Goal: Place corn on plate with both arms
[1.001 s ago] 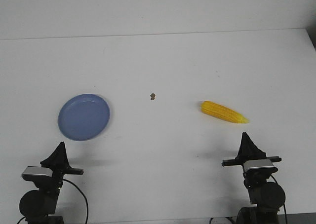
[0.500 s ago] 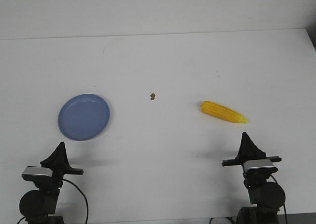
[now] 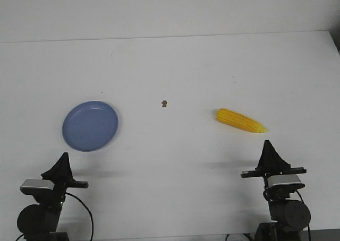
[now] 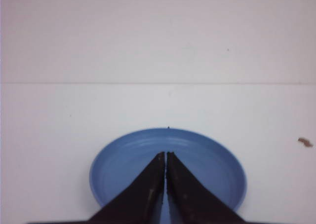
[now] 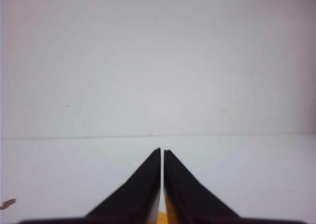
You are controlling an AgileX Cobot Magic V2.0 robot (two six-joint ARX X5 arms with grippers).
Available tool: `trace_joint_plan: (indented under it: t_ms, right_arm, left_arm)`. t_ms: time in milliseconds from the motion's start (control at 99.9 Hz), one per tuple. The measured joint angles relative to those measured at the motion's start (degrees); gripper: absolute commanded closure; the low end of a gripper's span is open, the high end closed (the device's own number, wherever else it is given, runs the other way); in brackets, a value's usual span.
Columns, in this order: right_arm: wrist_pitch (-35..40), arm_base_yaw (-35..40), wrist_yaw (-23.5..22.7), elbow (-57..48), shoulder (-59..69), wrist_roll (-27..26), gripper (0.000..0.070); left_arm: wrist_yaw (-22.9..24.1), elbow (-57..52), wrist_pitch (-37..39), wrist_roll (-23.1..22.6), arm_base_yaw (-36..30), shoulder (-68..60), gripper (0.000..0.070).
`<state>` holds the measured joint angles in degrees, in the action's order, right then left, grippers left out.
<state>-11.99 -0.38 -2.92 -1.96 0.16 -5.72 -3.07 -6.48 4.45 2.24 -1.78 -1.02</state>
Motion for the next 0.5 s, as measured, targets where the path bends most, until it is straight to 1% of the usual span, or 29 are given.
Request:
trace_joint_plan:
  t_ms: [110, 240, 500]
  right_arm:
    - [5.3, 0.0, 0.0, -4.0, 0.0, -1.7, 0.0681]
    - [14.0, 0.0, 0.0, -11.8, 1.7, -2.3, 0.0681]
    - [34.7, 0.0, 0.0, -29.0, 12.0, -2.0, 0.0681]
  left_arm:
    - [0.0, -6.5, -3.6, 1.7, 0.0, -2.4, 0.0687]
    - [0.0, -15.6, -11.5, 3.7, 0.0, -8.5, 0.0687]
    - [0.0, -38.5, -28.2, 3.4, 0.0, -25.5, 0.0687]
